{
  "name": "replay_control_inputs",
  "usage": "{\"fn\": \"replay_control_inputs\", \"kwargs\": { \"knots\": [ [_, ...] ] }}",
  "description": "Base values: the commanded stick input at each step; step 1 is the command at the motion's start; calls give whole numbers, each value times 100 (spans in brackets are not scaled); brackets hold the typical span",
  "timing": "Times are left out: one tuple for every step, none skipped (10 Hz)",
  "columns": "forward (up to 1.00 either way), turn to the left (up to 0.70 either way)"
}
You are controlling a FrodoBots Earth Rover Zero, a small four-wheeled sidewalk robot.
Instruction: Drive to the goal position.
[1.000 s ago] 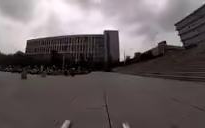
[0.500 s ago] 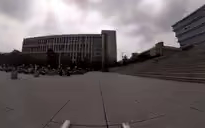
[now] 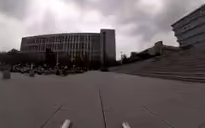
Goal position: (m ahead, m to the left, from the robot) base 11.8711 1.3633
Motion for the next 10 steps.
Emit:
{"fn": "replay_control_inputs", "kwargs": {
  "knots": [
    [100, 0],
    [100, 0],
    [100, 0],
    [100, 0],
    [100, 0],
    [100, -4],
    [100, -14],
    [100, -6],
    [100, -9],
    [100, -10]
  ]
}}
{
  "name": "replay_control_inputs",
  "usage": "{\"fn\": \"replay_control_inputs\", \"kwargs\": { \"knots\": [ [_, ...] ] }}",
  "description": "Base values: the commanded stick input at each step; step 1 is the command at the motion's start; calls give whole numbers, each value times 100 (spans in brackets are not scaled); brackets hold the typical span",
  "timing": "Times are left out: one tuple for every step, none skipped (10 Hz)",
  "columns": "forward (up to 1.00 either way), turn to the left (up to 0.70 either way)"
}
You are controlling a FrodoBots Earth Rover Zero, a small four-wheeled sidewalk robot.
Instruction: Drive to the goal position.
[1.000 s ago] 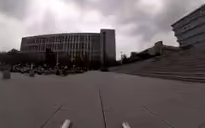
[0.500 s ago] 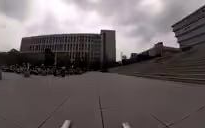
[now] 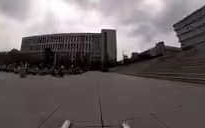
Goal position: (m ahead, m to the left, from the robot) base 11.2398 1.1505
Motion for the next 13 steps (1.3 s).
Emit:
{"fn": "replay_control_inputs", "kwargs": {
  "knots": [
    [100, 0],
    [100, -2],
    [100, -1],
    [100, 0],
    [100, -1],
    [100, -6],
    [100, -6],
    [100, 0],
    [100, 0],
    [100, 0],
    [100, 0],
    [100, -1],
    [100, -11]
  ]
}}
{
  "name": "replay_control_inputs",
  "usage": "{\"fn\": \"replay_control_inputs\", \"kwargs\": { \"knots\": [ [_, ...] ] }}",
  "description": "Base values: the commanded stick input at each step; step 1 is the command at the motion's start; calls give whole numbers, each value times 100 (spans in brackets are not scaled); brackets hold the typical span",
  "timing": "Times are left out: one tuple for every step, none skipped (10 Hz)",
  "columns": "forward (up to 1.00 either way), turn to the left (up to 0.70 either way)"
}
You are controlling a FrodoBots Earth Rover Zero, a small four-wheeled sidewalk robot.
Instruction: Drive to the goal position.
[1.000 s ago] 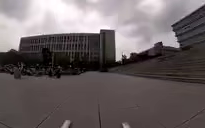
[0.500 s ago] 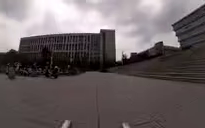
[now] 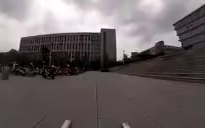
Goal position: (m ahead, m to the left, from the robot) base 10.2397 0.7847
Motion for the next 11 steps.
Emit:
{"fn": "replay_control_inputs", "kwargs": {
  "knots": [
    [100, -7],
    [100, 0],
    [100, 0],
    [100, 0],
    [100, 0],
    [100, 0],
    [100, 0],
    [100, 0],
    [100, 0],
    [100, 0],
    [100, 0]
  ]
}}
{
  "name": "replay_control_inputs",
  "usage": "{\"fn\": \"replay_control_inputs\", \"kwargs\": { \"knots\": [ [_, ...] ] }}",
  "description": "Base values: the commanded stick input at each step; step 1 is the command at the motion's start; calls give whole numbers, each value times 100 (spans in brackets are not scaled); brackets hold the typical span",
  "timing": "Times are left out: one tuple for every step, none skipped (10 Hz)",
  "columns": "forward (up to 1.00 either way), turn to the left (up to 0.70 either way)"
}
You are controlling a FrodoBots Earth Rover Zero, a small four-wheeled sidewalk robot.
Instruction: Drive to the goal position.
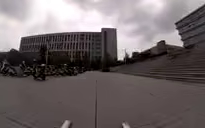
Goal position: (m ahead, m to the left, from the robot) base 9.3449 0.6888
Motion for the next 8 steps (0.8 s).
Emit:
{"fn": "replay_control_inputs", "kwargs": {
  "knots": [
    [100, 0],
    [100, 0],
    [100, 0],
    [100, 0],
    [100, 0],
    [100, 0],
    [100, 0],
    [100, 0]
  ]
}}
